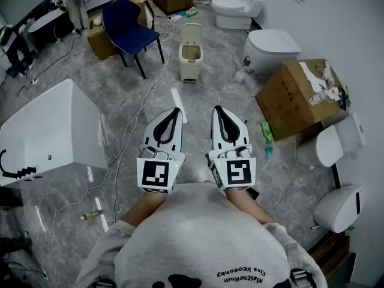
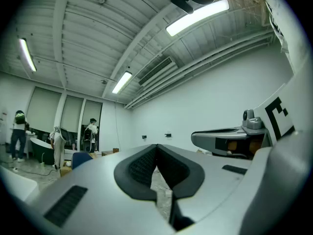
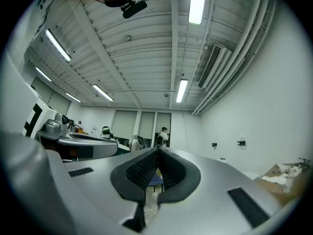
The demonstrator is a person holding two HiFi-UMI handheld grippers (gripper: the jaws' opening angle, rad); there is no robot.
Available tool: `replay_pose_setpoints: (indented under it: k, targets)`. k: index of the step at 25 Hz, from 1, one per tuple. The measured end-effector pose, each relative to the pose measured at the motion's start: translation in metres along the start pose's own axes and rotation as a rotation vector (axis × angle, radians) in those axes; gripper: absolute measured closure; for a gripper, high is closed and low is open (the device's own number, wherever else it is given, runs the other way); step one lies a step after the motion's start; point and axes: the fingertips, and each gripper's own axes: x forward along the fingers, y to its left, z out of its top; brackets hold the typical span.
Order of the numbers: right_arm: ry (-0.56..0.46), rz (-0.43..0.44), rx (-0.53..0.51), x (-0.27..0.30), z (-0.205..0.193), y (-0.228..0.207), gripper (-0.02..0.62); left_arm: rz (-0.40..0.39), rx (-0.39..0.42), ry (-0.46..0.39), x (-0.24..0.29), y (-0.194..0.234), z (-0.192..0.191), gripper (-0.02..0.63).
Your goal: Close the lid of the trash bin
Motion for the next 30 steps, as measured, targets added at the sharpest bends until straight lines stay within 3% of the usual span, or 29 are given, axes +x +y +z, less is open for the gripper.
replay_pose_setpoints:
  k: [3,8,15,17,22,25,30]
  targets:
    - [-0.002,0.0,-0.016,0.003,0.001,0.005,0.563,-0.004,0.0,-0.002,-0.002,0.005,-0.001,0.586]
    - [-0.015,-0.004,-0.034,0.007,0.003,0.009,0.562,0.0,-0.052,-0.085,0.002,0.01,0.005,0.586]
    - [-0.052,-0.02,0.032,0.019,0.009,0.014,0.561,-0.017,-0.058,-0.071,0.006,0.021,-0.004,0.586]
    - [-0.022,-0.01,0.012,0.023,0.001,0.014,0.561,-0.024,-0.042,-0.038,0.008,0.024,-0.009,0.586]
    - [-0.029,-0.002,0.013,0.049,0.001,0.011,0.561,-0.006,-0.074,-0.054,0.026,0.042,-0.013,0.586]
    - [0.009,0.004,-0.003,0.06,-0.014,0.0,0.561,-0.017,-0.036,0.008,0.04,0.046,-0.025,0.586]
    - [0.024,-0.012,0.014,0.094,-0.028,-0.028,0.561,-0.009,-0.056,0.004,0.082,0.06,-0.033,0.586]
